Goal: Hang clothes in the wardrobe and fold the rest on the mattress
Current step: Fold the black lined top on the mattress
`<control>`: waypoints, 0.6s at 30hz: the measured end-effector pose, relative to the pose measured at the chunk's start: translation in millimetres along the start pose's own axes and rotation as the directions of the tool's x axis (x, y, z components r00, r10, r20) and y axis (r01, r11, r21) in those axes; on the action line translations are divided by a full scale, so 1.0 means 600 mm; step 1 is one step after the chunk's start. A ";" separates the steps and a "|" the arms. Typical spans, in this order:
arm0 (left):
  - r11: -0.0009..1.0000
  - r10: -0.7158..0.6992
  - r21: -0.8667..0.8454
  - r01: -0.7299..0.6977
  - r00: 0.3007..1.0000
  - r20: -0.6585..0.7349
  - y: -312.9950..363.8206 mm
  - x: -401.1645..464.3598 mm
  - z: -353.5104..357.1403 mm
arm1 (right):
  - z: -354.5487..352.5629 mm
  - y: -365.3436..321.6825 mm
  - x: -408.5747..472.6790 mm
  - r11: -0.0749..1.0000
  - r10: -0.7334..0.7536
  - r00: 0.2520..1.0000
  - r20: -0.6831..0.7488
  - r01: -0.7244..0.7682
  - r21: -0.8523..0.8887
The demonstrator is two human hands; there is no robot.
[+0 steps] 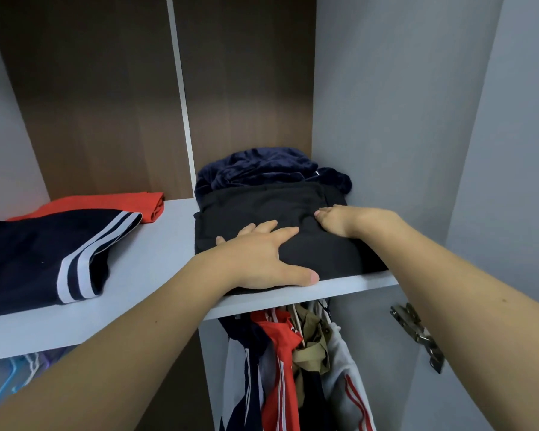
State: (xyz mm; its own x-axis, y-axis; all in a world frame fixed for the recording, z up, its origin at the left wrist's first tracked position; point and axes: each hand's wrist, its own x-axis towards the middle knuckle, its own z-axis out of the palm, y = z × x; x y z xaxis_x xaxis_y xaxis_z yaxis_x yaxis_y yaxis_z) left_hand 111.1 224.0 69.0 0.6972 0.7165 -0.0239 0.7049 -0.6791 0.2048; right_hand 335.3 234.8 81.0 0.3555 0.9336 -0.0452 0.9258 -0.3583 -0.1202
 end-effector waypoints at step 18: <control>0.983 -0.177 -0.074 0.171 0.980 -0.093 -0.038 0.056 -0.059 | -0.035 -0.005 -0.098 0.989 -0.003 0.918 -0.397 0.060 0.133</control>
State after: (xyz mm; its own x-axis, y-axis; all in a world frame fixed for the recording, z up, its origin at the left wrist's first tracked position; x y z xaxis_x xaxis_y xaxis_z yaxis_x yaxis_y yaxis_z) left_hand 113.9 269.3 97.9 0.5462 0.8371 0.0311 0.8018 -0.5332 0.2698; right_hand 314.5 180.6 104.9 0.3746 0.8576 0.3524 0.9204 -0.2980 -0.2532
